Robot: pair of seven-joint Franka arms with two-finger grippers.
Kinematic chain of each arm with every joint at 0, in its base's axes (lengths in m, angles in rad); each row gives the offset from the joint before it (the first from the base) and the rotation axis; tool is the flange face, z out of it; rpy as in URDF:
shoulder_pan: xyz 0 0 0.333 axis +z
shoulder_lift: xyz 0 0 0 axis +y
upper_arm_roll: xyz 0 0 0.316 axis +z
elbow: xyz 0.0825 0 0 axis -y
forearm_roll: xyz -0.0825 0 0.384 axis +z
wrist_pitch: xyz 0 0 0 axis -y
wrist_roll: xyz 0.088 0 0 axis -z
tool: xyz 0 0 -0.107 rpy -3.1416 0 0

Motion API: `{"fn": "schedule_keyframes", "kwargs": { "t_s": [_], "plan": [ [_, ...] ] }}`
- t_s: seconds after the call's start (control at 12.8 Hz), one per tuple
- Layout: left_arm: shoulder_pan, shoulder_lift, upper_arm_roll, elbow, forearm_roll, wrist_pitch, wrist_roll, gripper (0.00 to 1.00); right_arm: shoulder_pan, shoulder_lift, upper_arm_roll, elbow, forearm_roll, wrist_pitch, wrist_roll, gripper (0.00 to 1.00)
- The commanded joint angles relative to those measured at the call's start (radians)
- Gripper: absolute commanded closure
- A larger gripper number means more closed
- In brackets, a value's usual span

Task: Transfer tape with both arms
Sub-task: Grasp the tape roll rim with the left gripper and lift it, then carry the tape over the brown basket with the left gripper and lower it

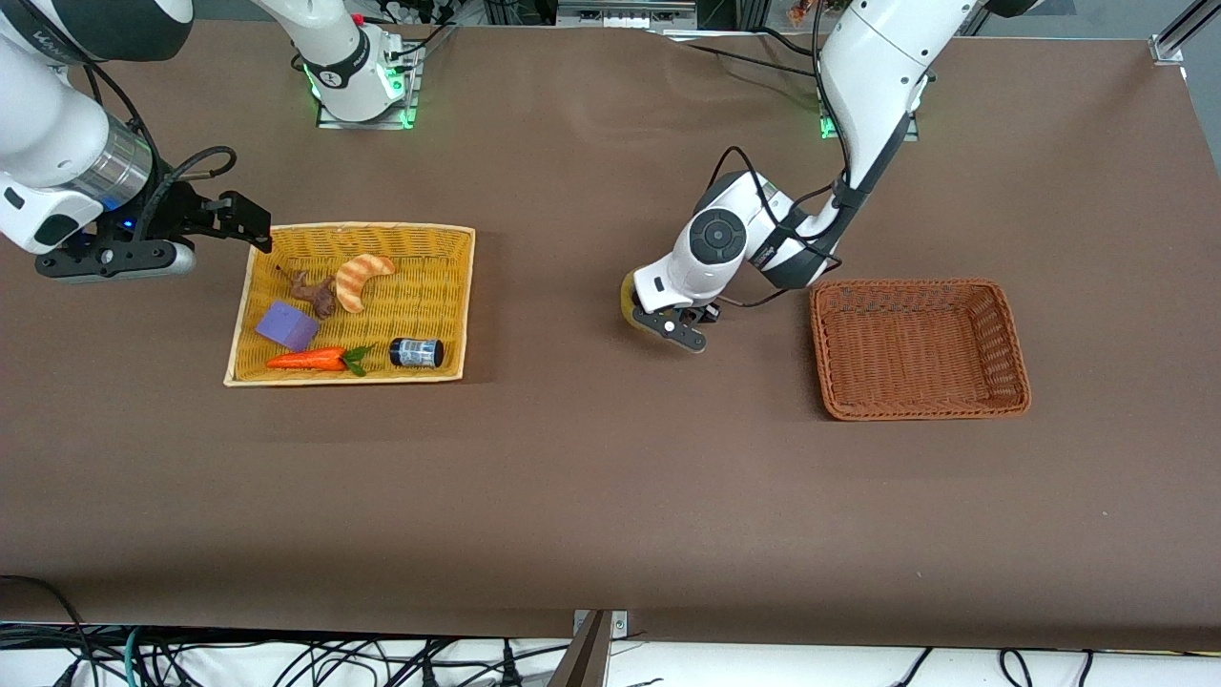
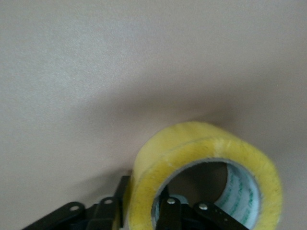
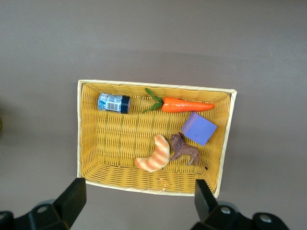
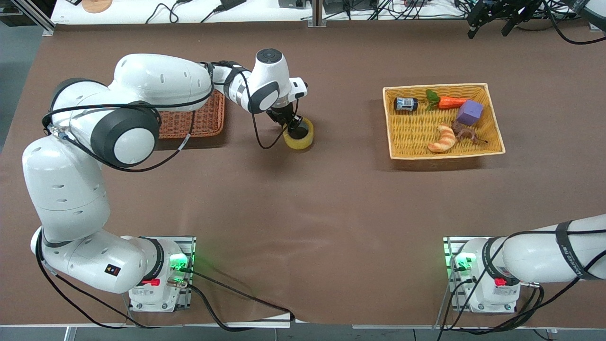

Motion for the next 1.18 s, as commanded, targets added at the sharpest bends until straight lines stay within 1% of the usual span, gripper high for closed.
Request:
{"fn": "schedule_keyframes", "kwargs": {
  "t_s": [0.0, 0.08, 0.24, 0.39, 0.47, 0.63, 0.71, 0.78, 0.86, 0.94, 1.02, 1.1],
  "plan": [
    [0.008, -0.051, 0.008, 0.004, 0.029, -0.046, -0.013, 1.0, 0.0, -0.025, 0.0, -0.007, -0.009, -0.017, -0.012, 0.0],
    [0.027, -0.094, 0.011, 0.008, 0.029, -0.108, -0.011, 1.0, -0.001, -0.023, -0.001, -0.005, -0.013, -0.019, -0.012, 0.0],
    [0.118, -0.186, 0.009, 0.042, 0.029, -0.267, 0.021, 1.0, 0.0, -0.015, 0.0, -0.004, -0.015, -0.019, -0.008, 0.0],
    [0.23, -0.228, 0.012, 0.104, 0.029, -0.41, 0.129, 1.0, 0.002, 0.003, 0.0, 0.004, -0.013, -0.017, -0.003, 0.0],
    [0.304, -0.23, 0.008, 0.135, 0.029, -0.448, 0.201, 1.0, 0.002, 0.009, 0.0, 0.004, -0.013, -0.012, -0.002, 0.0],
    [0.408, -0.225, 0.015, 0.137, 0.029, -0.461, 0.323, 1.0, 0.0, 0.011, 0.0, 0.005, -0.015, -0.019, -0.006, 0.0],
    [0.459, -0.216, 0.014, 0.134, 0.064, -0.461, 0.373, 1.0, 0.0, 0.011, 0.0, 0.004, -0.015, -0.019, -0.002, 0.0],
    [0.5, -0.195, 0.011, 0.129, 0.138, -0.453, 0.409, 1.0, 0.003, 0.011, 0.003, 0.002, -0.015, -0.02, 0.006, 0.0],
    [0.528, -0.173, 0.011, 0.125, 0.204, -0.449, 0.426, 1.0, 0.006, 0.026, 0.003, 0.005, -0.012, -0.022, 0.004, 0.0],
    [0.545, -0.153, 0.011, 0.11, 0.231, -0.435, 0.426, 1.0, -0.001, 0.04, 0.003, 0.005, -0.007, -0.017, -0.002, 0.0],
    [0.553, -0.129, 0.011, 0.09, 0.233, -0.414, 0.427, 1.0, -0.001, 0.061, 0.003, 0.007, -0.003, -0.017, -0.002, 0.0],
    [0.568, -0.109, 0.011, 0.07, 0.236, -0.362, 0.438, 1.0, 0.0, 0.08, 0.006, 0.01, -0.003, -0.014, -0.002, 0.0]
  ]
}}
